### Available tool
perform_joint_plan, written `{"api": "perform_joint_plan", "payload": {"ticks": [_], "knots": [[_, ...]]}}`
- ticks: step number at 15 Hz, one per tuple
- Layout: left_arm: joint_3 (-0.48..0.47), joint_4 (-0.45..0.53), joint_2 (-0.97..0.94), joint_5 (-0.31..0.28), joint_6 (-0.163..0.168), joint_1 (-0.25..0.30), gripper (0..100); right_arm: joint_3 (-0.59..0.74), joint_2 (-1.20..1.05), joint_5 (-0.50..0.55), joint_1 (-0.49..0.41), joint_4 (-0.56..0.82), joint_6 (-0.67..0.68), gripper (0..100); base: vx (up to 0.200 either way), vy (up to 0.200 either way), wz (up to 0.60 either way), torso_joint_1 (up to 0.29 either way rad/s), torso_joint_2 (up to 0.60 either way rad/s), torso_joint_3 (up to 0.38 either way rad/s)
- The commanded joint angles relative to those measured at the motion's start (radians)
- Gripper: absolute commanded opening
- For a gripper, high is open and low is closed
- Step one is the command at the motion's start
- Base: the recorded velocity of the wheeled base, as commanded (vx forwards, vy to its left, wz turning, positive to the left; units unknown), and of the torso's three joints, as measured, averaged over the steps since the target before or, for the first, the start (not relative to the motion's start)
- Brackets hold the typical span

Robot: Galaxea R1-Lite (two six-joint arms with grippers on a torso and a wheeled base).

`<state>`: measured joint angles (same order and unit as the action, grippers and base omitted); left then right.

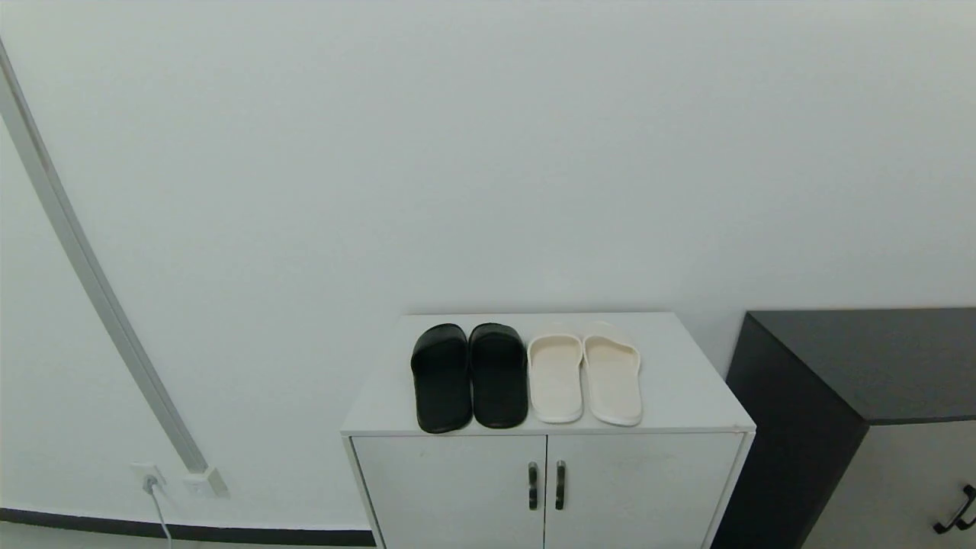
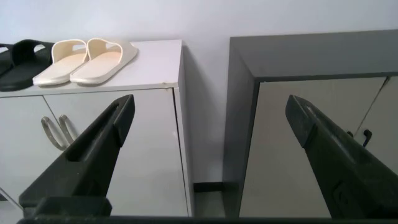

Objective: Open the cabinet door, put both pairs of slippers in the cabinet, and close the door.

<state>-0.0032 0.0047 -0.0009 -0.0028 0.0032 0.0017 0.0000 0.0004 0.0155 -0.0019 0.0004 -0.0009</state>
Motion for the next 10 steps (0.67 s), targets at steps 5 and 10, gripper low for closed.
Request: {"api": "perform_joint_plan", "payload": {"ticks": [5, 10], "knots": [[0.000, 0.000, 0.001, 0.000, 0.000, 0.000, 0, 0.000, 0.000, -0.039, 0.000, -0.002, -0.001, 100, 0.000, 0.000, 0.00, 0.000, 0.00, 0.000], [0.000, 0.000, 0.001, 0.000, 0.000, 0.000, 0, -0.002, 0.050, -0.040, 0.002, -0.008, -0.008, 100, 0.000, 0.000, 0.00, 0.000, 0.00, 0.000]]}}
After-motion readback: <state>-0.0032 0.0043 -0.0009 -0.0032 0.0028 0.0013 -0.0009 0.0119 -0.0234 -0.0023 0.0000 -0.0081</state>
